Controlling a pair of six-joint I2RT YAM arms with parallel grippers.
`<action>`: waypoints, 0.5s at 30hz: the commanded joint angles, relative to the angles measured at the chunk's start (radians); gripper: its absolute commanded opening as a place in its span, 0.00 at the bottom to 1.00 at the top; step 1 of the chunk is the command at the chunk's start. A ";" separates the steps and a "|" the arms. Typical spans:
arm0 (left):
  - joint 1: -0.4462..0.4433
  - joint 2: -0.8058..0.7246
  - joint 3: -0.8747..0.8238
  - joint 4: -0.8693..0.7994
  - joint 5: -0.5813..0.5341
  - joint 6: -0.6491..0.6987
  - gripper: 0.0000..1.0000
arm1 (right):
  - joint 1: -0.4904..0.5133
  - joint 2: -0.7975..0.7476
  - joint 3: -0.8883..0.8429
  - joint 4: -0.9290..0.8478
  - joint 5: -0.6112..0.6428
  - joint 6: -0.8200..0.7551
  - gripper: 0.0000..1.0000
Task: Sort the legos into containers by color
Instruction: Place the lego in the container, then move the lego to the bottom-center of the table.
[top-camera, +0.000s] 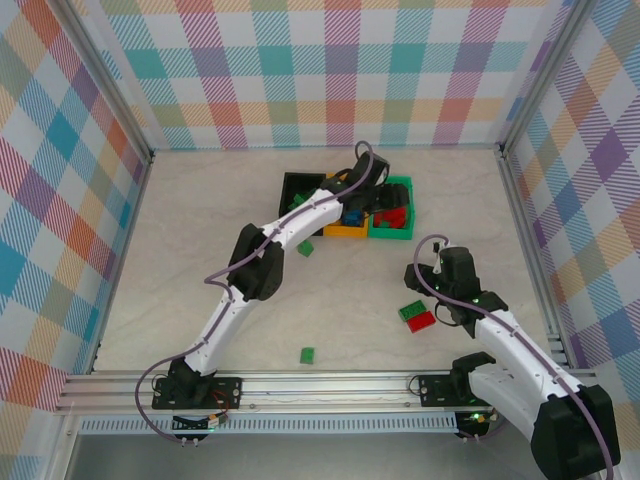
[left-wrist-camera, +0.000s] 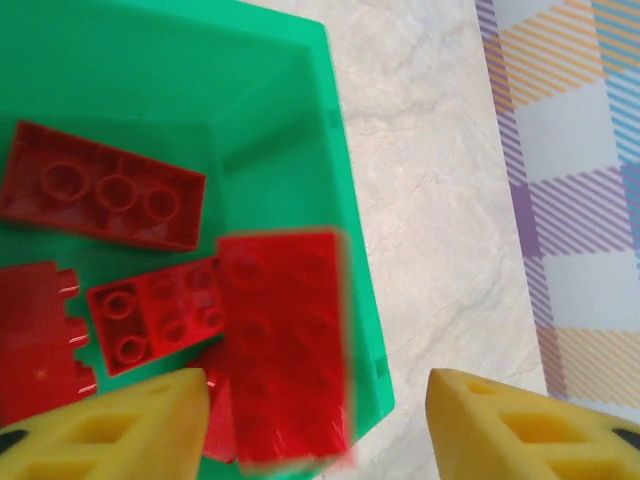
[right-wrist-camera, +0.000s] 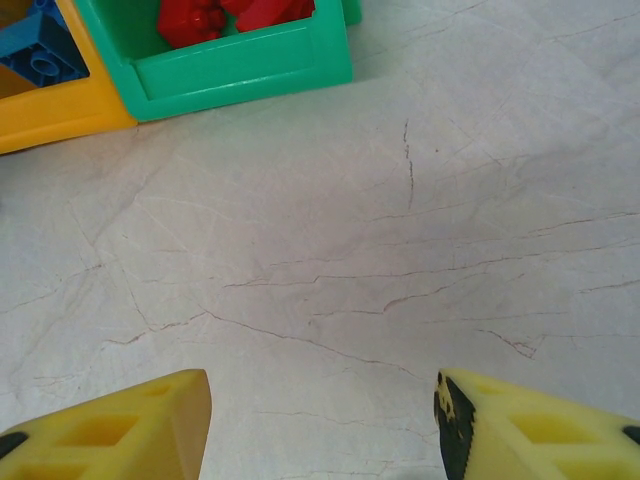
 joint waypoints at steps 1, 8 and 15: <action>-0.008 -0.020 0.031 -0.044 0.014 -0.027 0.68 | 0.000 0.001 -0.007 0.030 -0.007 0.006 0.61; -0.017 -0.283 -0.341 0.124 -0.017 -0.019 0.71 | 0.000 0.023 -0.001 0.033 -0.009 0.004 0.61; -0.071 -0.631 -0.925 0.556 -0.023 -0.154 0.70 | 0.001 0.074 0.017 0.035 -0.019 0.001 0.61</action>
